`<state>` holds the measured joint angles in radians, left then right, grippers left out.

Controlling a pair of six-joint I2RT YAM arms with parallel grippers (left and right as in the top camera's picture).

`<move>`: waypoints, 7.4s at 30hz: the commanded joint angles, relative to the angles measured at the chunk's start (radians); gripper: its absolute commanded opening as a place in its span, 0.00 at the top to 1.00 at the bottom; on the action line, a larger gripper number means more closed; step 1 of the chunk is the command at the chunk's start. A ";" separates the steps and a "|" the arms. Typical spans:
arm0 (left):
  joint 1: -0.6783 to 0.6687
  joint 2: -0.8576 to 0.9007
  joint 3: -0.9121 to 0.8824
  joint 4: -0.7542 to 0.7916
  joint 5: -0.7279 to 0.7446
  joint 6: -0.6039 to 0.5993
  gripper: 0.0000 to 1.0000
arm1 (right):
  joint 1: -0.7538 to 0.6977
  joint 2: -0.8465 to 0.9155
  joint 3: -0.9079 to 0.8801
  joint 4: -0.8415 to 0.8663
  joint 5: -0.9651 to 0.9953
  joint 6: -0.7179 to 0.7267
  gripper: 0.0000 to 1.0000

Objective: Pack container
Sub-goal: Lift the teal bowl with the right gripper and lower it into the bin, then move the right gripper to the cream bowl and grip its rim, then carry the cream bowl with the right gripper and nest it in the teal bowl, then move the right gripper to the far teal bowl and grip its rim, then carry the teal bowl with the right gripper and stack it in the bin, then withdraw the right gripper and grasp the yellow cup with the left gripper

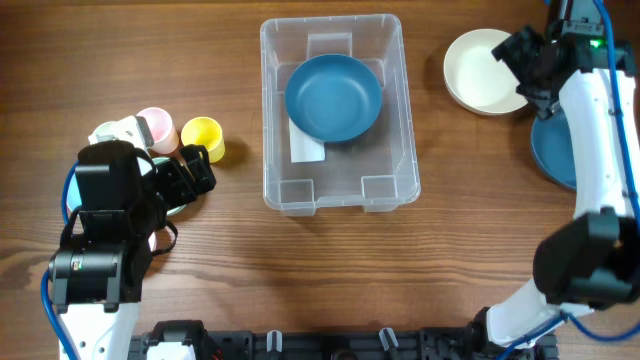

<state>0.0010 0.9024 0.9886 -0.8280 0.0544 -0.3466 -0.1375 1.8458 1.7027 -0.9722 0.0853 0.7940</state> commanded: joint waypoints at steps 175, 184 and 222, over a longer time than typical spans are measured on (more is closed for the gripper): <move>-0.004 0.001 0.017 -0.018 0.013 -0.002 0.00 | 0.228 -0.401 -0.162 0.161 -0.190 -0.484 0.96; -0.004 0.001 0.017 -0.019 0.013 -0.002 0.00 | 0.434 -0.238 -0.162 0.227 -0.011 -0.532 0.96; -0.004 0.281 0.301 -0.208 0.012 -0.029 0.00 | 0.087 -0.471 -0.223 -0.407 0.037 -0.263 0.00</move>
<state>0.0010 1.0798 1.1500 -1.0042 0.0547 -0.3611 -0.0311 1.4708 1.5120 -1.3430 0.1352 0.4969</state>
